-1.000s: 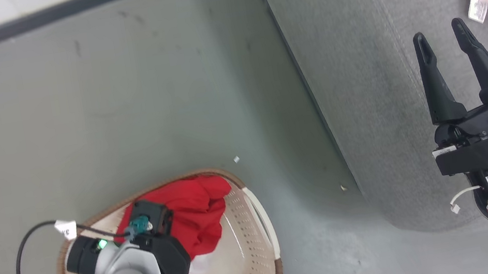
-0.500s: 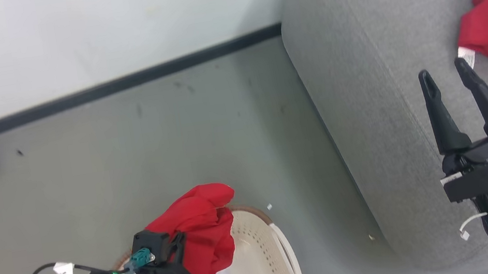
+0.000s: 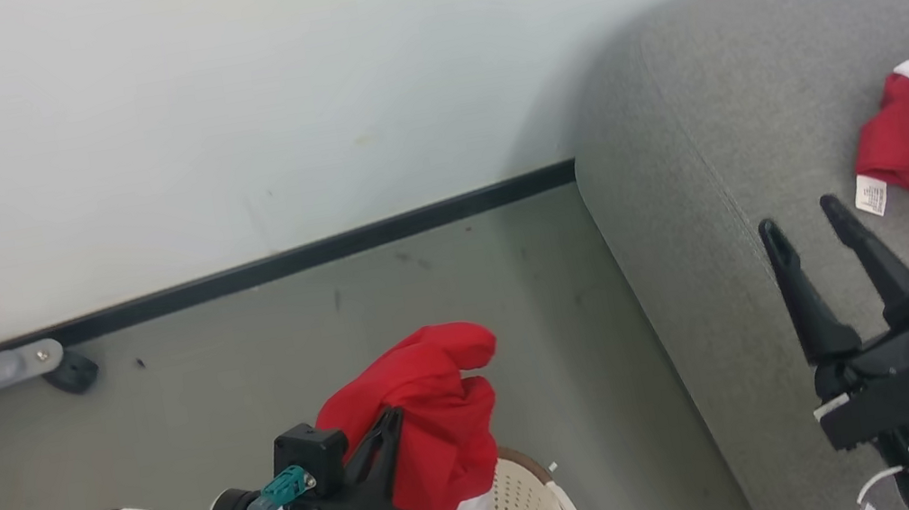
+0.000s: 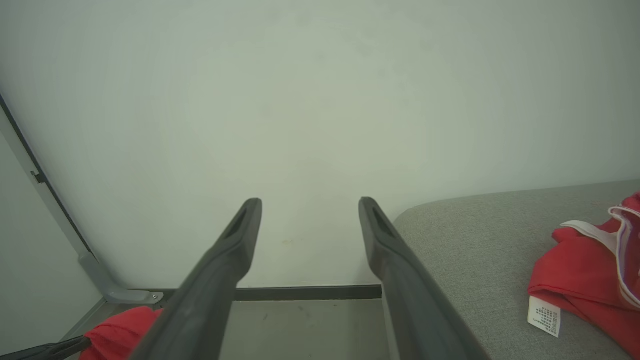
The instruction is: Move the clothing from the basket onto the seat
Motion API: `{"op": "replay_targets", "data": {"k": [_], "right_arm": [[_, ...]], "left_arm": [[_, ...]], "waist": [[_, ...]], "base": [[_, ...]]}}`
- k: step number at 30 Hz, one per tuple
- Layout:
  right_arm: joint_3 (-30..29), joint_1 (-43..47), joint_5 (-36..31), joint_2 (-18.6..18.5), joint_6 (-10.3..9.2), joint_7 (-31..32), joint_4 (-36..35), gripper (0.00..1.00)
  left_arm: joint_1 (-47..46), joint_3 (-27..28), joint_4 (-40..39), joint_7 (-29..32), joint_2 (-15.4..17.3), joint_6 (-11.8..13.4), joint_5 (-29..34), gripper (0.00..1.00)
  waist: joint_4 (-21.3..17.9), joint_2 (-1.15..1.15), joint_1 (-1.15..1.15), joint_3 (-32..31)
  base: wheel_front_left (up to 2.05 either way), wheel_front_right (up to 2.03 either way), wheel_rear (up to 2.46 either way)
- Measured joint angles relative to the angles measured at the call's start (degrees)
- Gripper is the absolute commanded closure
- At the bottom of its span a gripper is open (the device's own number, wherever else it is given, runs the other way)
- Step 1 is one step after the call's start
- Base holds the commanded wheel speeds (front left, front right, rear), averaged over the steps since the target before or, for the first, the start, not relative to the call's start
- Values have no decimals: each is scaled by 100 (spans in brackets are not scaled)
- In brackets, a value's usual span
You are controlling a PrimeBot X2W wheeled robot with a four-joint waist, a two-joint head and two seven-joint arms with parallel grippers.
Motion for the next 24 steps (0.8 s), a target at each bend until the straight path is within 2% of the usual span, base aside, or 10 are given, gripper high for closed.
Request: {"op": "replay_targets", "data": {"k": [14,24], "right_arm": [[660,403,286,-80,0,36,42,0],[1311,485,564,-170,0,40,146,0]], "left_arm": [[266,-112,-1814,-1,162,-1,-387,100],[270,-120,-2697,-2,300,0,-458,100]], "waist": [[182,0,0,-782],[205,0,1,-940]], "base": [[0,0,0],[0,0,0]]}}
